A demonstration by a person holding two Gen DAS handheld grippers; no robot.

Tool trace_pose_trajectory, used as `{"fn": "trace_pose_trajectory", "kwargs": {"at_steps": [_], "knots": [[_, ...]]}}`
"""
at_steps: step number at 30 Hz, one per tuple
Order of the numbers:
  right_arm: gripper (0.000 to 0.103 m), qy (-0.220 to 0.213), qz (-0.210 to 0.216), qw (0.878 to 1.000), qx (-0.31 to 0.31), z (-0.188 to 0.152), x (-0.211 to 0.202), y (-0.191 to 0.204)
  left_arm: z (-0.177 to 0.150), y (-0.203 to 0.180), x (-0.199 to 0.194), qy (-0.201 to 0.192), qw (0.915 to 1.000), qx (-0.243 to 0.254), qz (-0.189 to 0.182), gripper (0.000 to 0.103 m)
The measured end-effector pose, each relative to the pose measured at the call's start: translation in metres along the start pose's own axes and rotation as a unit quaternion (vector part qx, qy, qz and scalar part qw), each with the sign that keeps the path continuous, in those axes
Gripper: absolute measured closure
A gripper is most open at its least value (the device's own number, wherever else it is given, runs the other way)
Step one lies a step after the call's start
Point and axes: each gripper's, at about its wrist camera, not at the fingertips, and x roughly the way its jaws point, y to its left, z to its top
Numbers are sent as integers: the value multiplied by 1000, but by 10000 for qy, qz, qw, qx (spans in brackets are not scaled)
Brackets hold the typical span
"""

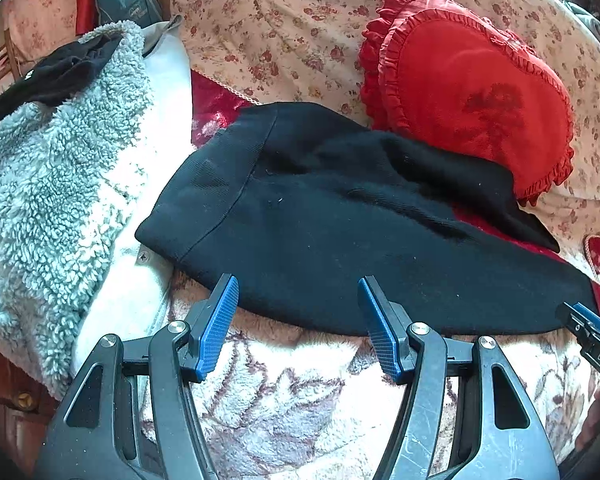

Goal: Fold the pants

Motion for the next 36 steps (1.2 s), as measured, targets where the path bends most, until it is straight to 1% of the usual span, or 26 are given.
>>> {"fn": "trace_pose_trajectory", "kwargs": {"at_steps": [7,14,17,19,29,33,36], "knots": [[54,99,-7,9999,26,-8,1,-4,-4,-2,7,115,9999,55,93,41],[54,118,-18,9999,54,-11,0,-10,-1,0,13,233,9997,24,3,41],[54,130,-18,9999,82,-13,-1,-12,-1,3,18,336,9994,-8,-20,41],[54,153,-23,9998,101,-15,-1,-14,-1,5,20,357,9994,-29,33,41],[54,338,-29,9991,265,-28,5,-32,-1,23,24,436,9986,-276,62,41],[54,326,133,9983,464,-31,3,-41,-1,39,25,521,9967,-620,-2,41],[54,346,147,9983,453,-32,1,-41,0,57,28,605,9924,-1062,-150,41]]}}
